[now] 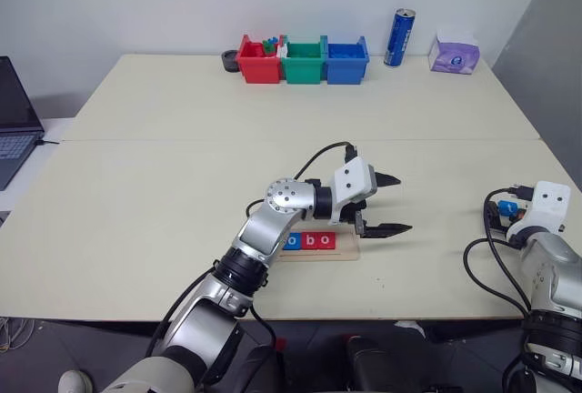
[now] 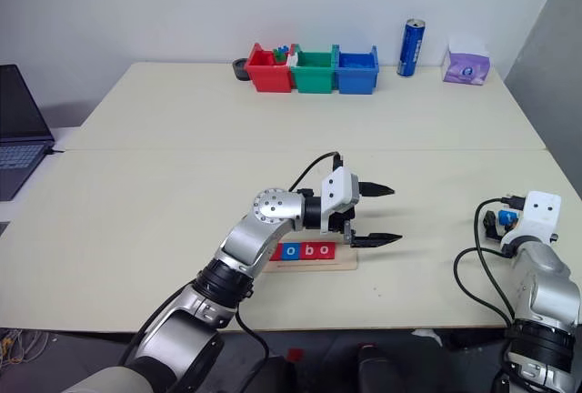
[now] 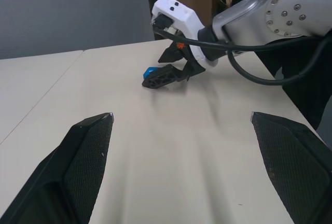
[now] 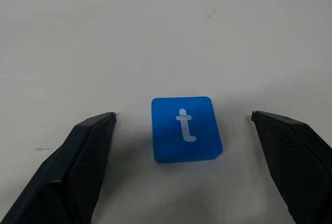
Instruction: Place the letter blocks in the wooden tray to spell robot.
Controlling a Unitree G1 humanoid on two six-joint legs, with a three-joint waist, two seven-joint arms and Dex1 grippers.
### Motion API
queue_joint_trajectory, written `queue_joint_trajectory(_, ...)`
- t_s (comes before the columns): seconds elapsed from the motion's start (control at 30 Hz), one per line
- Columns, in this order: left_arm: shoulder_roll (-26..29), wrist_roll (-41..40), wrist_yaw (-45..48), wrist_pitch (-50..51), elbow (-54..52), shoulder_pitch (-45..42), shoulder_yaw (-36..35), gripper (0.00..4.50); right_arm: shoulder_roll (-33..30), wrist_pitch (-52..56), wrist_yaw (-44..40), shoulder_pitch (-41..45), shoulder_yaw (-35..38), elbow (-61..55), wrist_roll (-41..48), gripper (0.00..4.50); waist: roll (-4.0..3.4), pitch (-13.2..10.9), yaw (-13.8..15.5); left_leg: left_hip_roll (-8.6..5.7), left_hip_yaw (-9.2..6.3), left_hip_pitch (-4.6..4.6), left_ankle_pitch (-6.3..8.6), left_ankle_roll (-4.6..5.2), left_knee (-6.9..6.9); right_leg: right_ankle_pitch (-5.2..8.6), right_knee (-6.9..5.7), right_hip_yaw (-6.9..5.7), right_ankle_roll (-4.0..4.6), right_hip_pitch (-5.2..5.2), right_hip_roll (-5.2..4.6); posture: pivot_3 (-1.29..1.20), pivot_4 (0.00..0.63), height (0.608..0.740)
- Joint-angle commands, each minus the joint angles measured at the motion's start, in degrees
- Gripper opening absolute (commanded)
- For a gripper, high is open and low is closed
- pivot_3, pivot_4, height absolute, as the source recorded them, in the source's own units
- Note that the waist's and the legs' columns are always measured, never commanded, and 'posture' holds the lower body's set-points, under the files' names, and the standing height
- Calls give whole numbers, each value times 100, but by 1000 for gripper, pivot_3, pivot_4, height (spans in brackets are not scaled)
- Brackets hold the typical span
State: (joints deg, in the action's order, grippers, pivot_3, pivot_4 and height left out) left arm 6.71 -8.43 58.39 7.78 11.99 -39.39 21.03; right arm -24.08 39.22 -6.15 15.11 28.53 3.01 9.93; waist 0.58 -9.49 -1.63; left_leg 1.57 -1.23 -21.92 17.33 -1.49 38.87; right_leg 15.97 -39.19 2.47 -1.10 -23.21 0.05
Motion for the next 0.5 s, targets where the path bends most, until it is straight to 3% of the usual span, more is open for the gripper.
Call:
queue_joint_trajectory(0.03, 4, -48, 64, -14, -232, -26, 32, 4500, -51, -94, 45, 75, 144, -16, 146, 4095, 0, 0, 0, 0, 0, 0, 0, 0, 0, 0, 1, 1, 0, 0, 0, 0, 150, 740)
queue_joint_trajectory(0.3, 26, -46, 127, -16, -248, -22, 12, 4500, 64, -9, 245, -3, 163, -217, 269, 1451, 0, 0, 1, 0, 0, 0, 0, 0, 0, 0, 1, 0, 0, 0, 0, 0, 150, 740)
queue_joint_trajectory(0.5, 218, -79, 203, -85, -372, 74, -70, 4500, 279, 583, 431, -183, -171, -1065, 344, 1462, -2, 1, -10, 1, -1, -1, 0, 0, -1, 0, 1, 0, 0, 0, 0, 0, 150, 740)
